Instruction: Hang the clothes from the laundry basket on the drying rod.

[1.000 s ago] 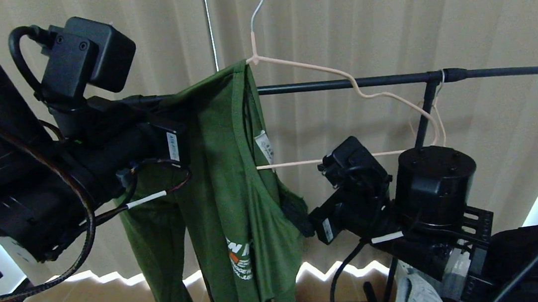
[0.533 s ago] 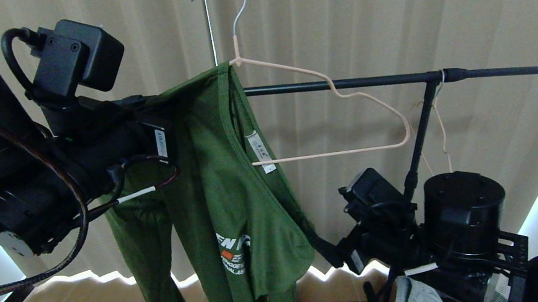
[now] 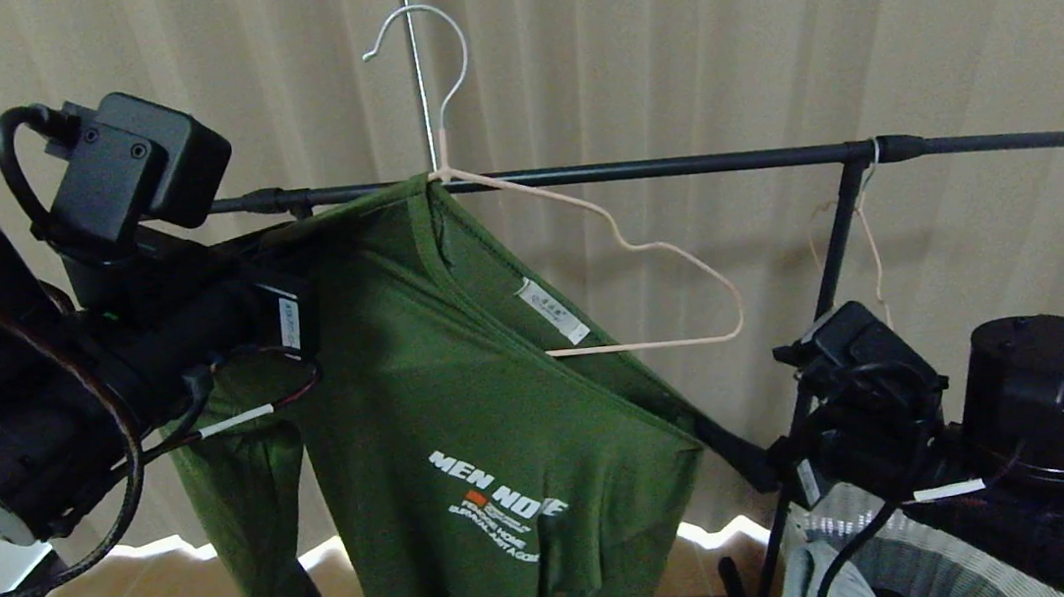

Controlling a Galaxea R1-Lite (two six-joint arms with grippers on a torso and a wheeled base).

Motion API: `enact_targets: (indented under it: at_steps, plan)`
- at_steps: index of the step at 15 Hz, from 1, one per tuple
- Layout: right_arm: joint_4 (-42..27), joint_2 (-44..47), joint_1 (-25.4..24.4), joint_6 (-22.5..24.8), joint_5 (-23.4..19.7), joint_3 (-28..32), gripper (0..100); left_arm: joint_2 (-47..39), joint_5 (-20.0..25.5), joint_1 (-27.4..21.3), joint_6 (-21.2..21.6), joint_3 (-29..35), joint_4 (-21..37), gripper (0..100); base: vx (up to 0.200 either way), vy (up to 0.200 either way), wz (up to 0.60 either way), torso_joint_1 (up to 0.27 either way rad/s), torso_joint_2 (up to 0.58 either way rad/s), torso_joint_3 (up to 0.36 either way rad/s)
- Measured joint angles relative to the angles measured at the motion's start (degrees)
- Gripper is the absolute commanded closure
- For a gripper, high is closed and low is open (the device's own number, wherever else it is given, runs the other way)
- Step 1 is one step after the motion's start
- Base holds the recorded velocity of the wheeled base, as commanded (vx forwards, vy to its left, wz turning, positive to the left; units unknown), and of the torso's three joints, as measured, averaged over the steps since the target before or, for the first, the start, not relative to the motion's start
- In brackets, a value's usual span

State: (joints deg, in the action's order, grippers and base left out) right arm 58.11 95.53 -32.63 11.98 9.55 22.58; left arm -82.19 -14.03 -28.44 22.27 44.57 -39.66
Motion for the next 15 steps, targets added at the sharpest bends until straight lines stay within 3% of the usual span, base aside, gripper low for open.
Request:
enact_targets:
  at_steps: [6, 11, 15]
  plan:
    - [-0.04, -1.29, 4.88, 0.57, -0.11, 0.88, 0, 1.62, 0.05, 2.56, 0.48, -4.74, -0.09, 100, 0.000, 0.000, 0.00, 0.000, 0.00, 0.000]
    - [-0.22, -2.26, 7.30, 1.06, -0.24, 1.93, 0, 2.45, 0.11, 4.74, 8.74, -9.16, -4.16, 100, 0.000, 0.000, 0.00, 0.000, 0.00, 0.000]
    - [-0.44, -3.06, 8.33, 1.21, -0.29, 3.35, 0, 2.01, 0.05, 5.29, 11.36, -12.07, -6.41, 100, 0.000, 0.000, 0.00, 0.000, 0.00, 0.000]
